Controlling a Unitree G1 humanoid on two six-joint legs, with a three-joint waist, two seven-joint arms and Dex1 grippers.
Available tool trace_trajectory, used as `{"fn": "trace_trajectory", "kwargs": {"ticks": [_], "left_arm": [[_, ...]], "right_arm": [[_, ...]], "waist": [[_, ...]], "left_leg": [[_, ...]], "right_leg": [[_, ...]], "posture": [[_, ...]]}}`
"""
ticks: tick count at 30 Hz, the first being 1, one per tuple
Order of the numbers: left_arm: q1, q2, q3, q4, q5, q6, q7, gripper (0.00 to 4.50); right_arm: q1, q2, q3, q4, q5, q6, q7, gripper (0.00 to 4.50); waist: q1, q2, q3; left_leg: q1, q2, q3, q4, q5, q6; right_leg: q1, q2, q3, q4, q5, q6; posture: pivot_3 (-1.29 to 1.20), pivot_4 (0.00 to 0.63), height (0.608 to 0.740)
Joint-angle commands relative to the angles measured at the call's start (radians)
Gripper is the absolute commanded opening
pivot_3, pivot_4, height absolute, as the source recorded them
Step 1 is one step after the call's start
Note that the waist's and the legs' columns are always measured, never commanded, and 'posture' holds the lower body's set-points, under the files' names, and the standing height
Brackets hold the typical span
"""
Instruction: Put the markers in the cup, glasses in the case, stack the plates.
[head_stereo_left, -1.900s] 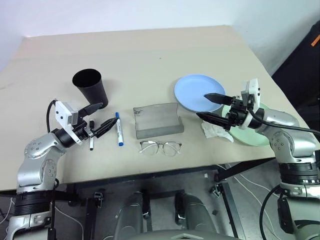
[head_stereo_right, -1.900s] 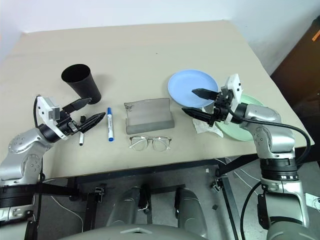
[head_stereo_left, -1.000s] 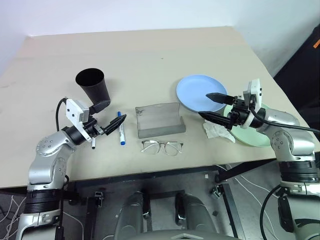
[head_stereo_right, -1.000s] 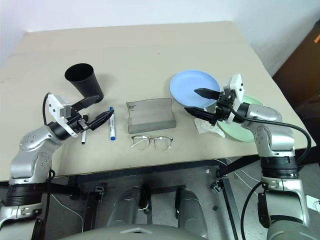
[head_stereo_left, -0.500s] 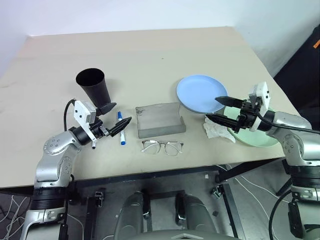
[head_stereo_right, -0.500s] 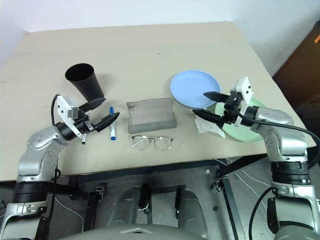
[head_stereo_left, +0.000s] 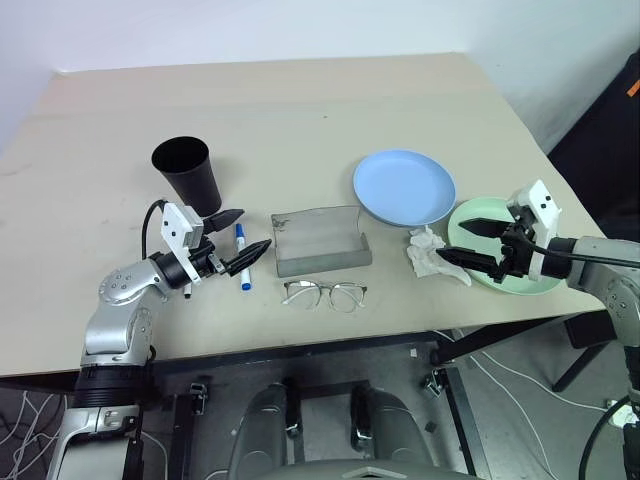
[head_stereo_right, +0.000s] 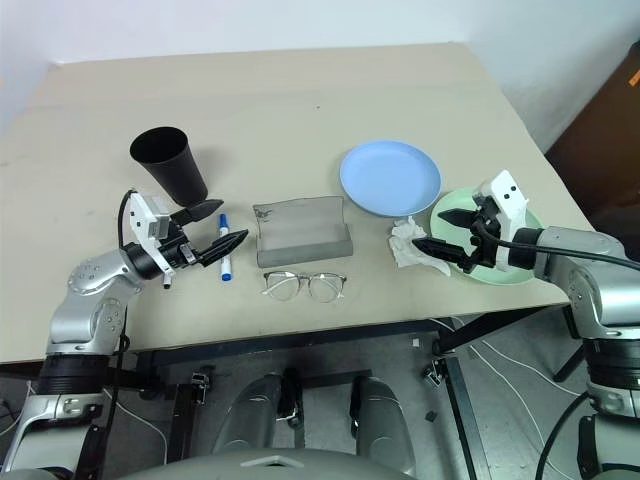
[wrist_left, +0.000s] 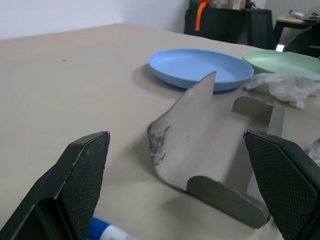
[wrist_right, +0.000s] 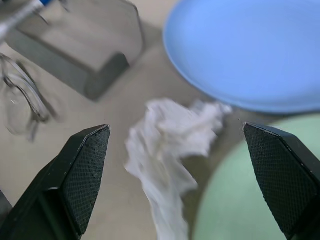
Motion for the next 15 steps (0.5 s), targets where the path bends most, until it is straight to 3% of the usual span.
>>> {"fn": "trace_trajectory", "kwargs": {"ticks": [1, 9, 15], "left_arm": [[-0.022, 0.005, -0.009, -0.074, -0.015, 0.025, 0.006, 4.50], [-0.038, 0.009, -0.013, -0.092, -0.013, 0.057, 0.000, 4.50], [-0.035, 0.028, -0.017, -0.081, -0.013, 0.070, -0.030, 4.50]], "right_arm": [[0.024, -0.084, -0.038, -0.030, 0.012, 0.061, 0.033, 4.47], [0.094, -0.204, -0.004, -0.024, -0.033, 0.070, 0.092, 4.47], [0.074, -0.200, 0.054, 0.026, -0.089, 0.020, 0.100, 4.47]], "waist": [[0.000, 0.000, 0.000], [-0.001, 0.000, 0.000], [-0.001, 0.000, 0.000]], "left_leg": [[0.000, 0.000, 0.000, 0.000, 0.000, 0.000], [0.001, 0.000, 0.000, 0.002, 0.000, 0.000], [0.001, 0.000, -0.001, 0.002, 0.000, 0.000]], "right_leg": [[0.000, 0.000, 0.000, 0.000, 0.000, 0.000], [0.000, 0.000, 0.000, 0.001, 0.000, 0.001], [0.000, 0.000, 0.000, 0.001, 0.000, 0.001]], "posture": [[0.00, 0.150, 0.715], [0.00, 0.150, 0.715], [0.00, 0.150, 0.715]]}}
